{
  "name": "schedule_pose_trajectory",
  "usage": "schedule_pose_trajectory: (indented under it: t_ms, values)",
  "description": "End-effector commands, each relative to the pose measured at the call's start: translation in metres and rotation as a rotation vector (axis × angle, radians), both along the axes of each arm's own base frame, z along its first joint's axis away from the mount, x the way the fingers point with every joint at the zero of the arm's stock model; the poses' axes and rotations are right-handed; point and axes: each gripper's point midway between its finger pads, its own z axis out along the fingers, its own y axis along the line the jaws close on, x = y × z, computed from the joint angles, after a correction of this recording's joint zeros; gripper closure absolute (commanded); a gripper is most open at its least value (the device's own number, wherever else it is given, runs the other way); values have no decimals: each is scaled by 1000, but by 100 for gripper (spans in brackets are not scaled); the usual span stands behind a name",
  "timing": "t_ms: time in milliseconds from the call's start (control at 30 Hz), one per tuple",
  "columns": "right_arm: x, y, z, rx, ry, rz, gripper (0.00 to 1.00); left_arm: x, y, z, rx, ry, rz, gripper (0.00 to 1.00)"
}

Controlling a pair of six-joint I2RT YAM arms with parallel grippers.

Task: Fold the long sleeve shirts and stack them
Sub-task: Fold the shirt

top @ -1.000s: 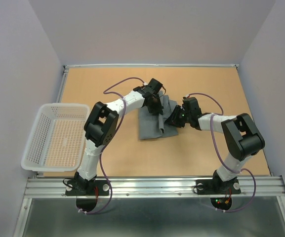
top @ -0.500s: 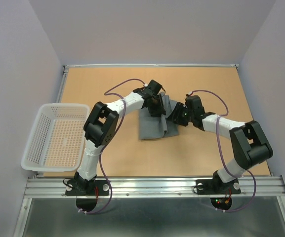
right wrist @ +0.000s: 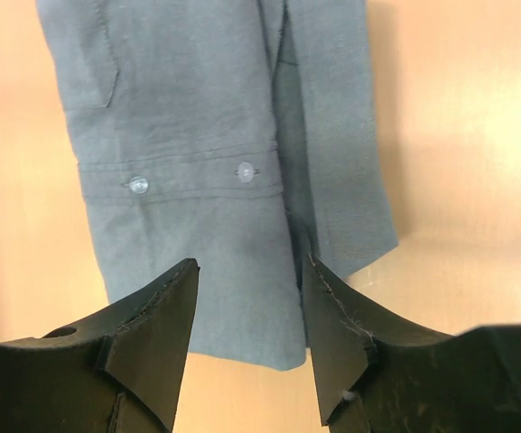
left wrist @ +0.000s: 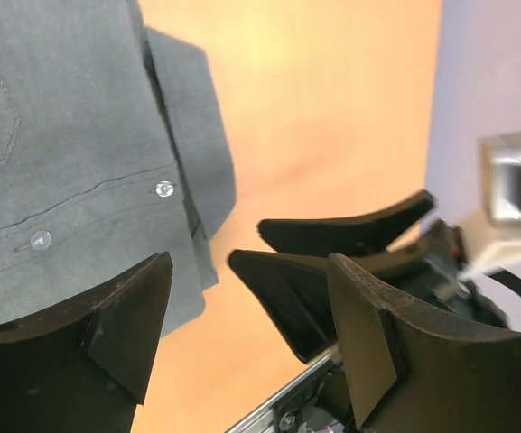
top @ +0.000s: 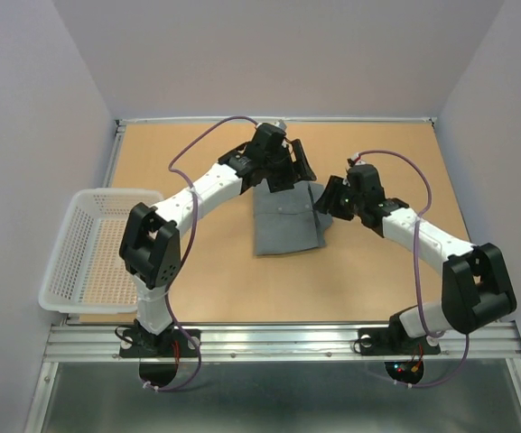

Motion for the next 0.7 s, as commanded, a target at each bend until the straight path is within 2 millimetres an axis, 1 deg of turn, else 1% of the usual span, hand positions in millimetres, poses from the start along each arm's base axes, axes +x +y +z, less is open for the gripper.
schedule_pose_trajectory:
  t_ms: [0, 33, 67, 100, 133, 167, 200, 267, 300, 333, 433, 533, 567, 600, 633, 667]
  values:
    - [2, 24, 27, 74, -23, 110, 44, -6, 14, 31, -5, -83, 3, 19]
    - [2, 27, 23, 84, -2, 111, 44, -5, 19, 31, 1, -88, 11, 20]
    - [2, 28, 14, 82, 24, 113, 45, -7, 25, 23, 22, -79, 19, 20]
    - [2, 29, 9, 84, 39, 111, 45, -9, 31, 24, 30, -86, 23, 21]
    - [2, 29, 4, 86, 54, 104, 46, -11, 35, 21, 39, -85, 29, 23]
    - [3, 29, 1, 86, 66, 97, 47, -14, 42, 9, 63, -67, 34, 24]
    - [4, 29, -9, 77, 88, 94, 48, -17, 47, 9, 69, -75, 31, 24]
    - [7, 29, -15, 64, 97, 92, 52, -23, 54, 2, 90, -74, 31, 25]
    - [11, 29, -20, 55, 99, 90, 55, -29, 61, -6, 111, -69, 27, 25]
    - [12, 30, -22, 53, 103, 91, 55, -31, 66, -9, 124, -74, 31, 25]
    - [21, 33, -20, 54, 89, 96, 57, -43, 83, -22, 168, -68, 41, 25]
    - [30, 38, -14, 59, 72, 108, 56, -50, 100, -28, 205, -77, 61, 25]
    - [31, 39, -14, 60, 71, 109, 56, -54, 106, -36, 227, -73, 66, 25]
    - [34, 40, -12, 64, 67, 110, 54, -55, 110, -37, 233, -73, 72, 25]
    - [36, 41, -13, 66, 68, 110, 50, -57, 114, -35, 233, -80, 78, 25]
    - [39, 43, -13, 71, 69, 110, 48, -56, 119, -36, 240, -81, 90, 25]
